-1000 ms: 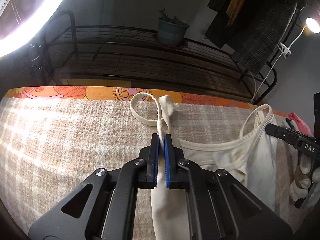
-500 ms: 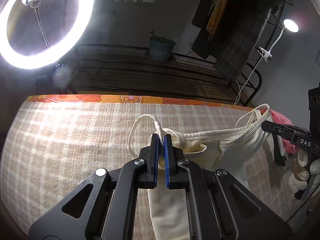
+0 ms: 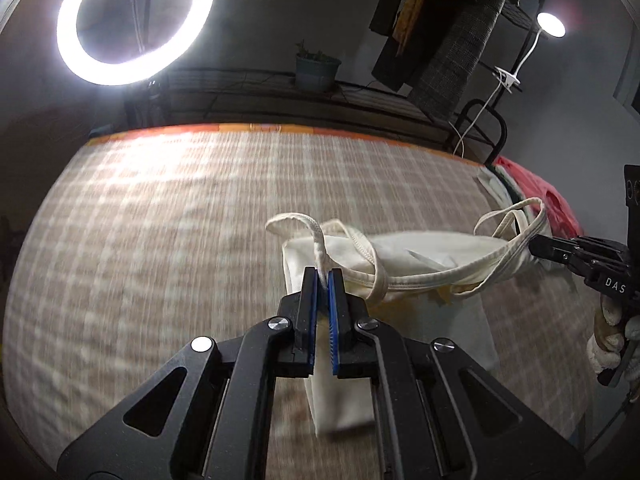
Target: Fold small clothes
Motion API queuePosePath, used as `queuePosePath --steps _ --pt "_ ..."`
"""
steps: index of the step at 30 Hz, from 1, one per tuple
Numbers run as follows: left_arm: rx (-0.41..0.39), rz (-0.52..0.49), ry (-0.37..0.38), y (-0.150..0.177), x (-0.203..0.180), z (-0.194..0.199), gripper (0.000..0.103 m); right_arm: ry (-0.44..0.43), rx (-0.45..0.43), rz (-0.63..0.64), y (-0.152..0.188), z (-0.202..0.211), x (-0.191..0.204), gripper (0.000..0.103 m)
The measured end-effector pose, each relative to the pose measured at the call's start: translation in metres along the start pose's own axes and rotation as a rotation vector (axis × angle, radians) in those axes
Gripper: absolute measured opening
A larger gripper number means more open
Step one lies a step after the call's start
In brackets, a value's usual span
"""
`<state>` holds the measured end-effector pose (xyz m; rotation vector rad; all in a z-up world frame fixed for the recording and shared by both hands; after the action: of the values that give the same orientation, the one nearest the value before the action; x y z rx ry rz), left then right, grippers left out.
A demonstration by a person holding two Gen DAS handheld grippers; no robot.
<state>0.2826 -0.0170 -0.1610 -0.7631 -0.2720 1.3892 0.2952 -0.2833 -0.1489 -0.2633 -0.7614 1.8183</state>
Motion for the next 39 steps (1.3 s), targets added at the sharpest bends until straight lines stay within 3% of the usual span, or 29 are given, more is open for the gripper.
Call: queuePosePath --steps 11,15,20,25,27,30,33,39 --pt "0.104 0.014 -0.013 0.077 -0.005 0.006 0.003 0.048 0.078 0.001 0.076 0.013 0.020 0.000" --pt "0.161 -0.060 -0.016 0.098 -0.008 0.021 0.003 0.040 0.173 -0.021 0.102 0.018 0.018 0.015" --pt "0.101 -0.114 0.001 0.081 -0.020 0.050 0.004 0.016 0.122 -0.025 0.103 0.048 0.020 0.019" --pt "0.112 -0.139 0.059 0.061 -0.037 0.055 0.004 -0.101 0.091 -0.071 0.086 0.055 0.032 0.019" --pt "0.184 -0.184 0.036 0.071 -0.036 0.049 0.014 -0.112 0.085 -0.052 0.083 0.056 0.038 0.019" --pt "0.259 -0.272 -0.070 0.095 -0.023 0.037 0.033 -0.107 0.087 -0.044 0.081 0.048 0.042 0.019" --pt "0.303 -0.286 -0.152 0.109 -0.002 0.028 0.033 -0.064 0.141 -0.039 0.088 0.025 0.039 0.020" --pt "0.160 -0.165 -0.099 0.075 0.003 0.045 0.033 -0.009 0.188 -0.045 0.091 -0.002 0.024 0.020"
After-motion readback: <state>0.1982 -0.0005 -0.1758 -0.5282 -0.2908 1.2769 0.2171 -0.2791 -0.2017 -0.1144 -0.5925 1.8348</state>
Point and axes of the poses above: each gripper's, at about its wrist camera, not at the fingertips, and z roughly against the way its jaws point, x to its left, y to its underside, the point moved 5 cm from there along -z, roughly the way its jaws point, and after that the axes turned 3 degrees about y, right-handed, at the moved point
